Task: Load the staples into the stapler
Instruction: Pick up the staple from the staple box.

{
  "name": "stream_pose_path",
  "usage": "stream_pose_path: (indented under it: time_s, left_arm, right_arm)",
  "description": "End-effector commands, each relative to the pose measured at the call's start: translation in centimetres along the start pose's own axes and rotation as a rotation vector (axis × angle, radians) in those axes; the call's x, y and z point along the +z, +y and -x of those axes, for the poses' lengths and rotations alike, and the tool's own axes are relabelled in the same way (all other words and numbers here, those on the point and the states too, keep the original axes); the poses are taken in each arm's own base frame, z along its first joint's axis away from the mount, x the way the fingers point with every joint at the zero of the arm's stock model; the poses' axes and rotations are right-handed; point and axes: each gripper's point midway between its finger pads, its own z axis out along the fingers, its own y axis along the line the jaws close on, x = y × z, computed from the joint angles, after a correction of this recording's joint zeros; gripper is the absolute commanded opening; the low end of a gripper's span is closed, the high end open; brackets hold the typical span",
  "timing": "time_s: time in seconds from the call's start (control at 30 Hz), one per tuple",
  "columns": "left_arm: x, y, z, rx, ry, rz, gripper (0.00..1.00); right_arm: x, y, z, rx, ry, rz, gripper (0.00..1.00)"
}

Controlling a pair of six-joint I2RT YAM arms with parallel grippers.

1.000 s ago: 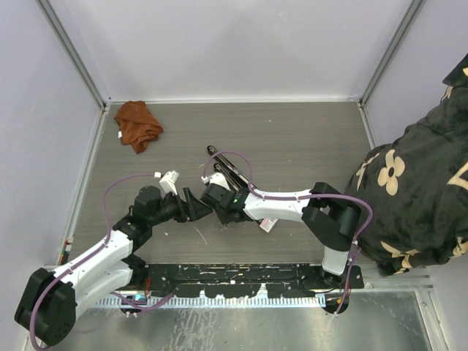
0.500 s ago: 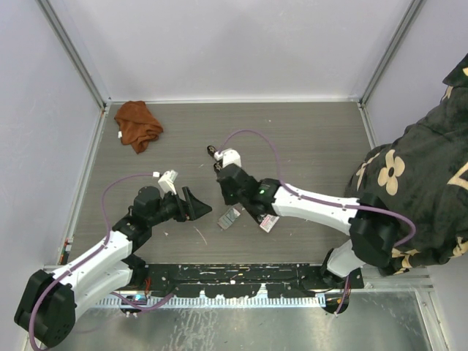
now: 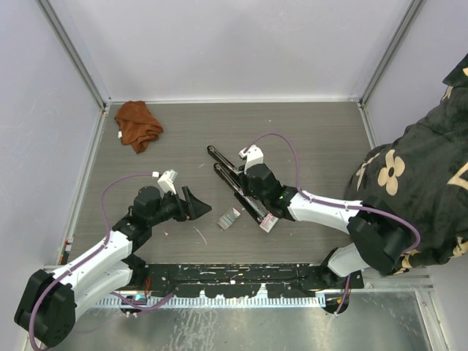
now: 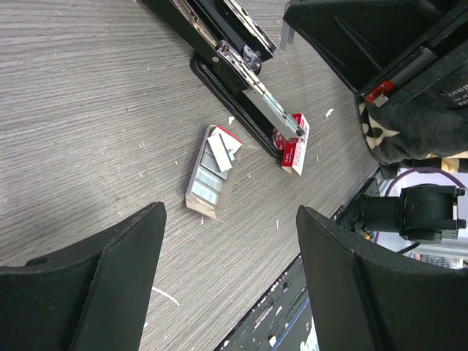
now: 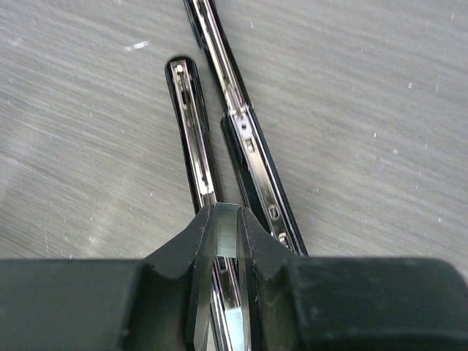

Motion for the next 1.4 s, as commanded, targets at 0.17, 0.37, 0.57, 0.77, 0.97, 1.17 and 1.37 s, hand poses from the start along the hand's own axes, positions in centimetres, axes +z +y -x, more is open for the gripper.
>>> stream_pose_path:
  time_s: [0.17,0.37,0.57,0.77,0.97,1.17,1.37]
  left_arm:
    - [0.2,-1.6,2.2,0.054,-0.059,-0.039,0.74]
    - [0.2,-1.6,2.2,0.064,-0.060,-0.042,0.74]
    - [0.6,-2.7,2.9,0.102,-0.082,-0.103,0.76]
    - [0.6,-7.8,4.7,0.165,-0.111,-0.334,0.78]
    - [0.0,-12.2,6.1,0.199,-0.147,-0.472,0.78]
    - [-1.2,-15.5,7.8,0.193,-0.198,-0.581,0.79]
    - [-1.8,-17.8,8.5,0.184,-0.206,-0.662,0.77]
  right_arm:
    - [0.3,-1.1,5.2,-0.018,-0.299,-0.020,0.22]
    - [1.5,-1.8,4.6,-0.024,-0.305,-0.016,0.22]
    - [1.3,-1.0,5.0,0.061,-0.288,0.037,0.22]
    - [-3.4,2.4,9.0,0.267,-0.366,0.262,0.22]
    - [-7.7,4.5,11.8,0.431,-0.435,0.444,0.22]
    - [-11.1,6.4,13.8,0.509,-0.475,0.614,0.22]
    - [-13.7,7.9,14.8,0.564,-0.487,0.758,0.23]
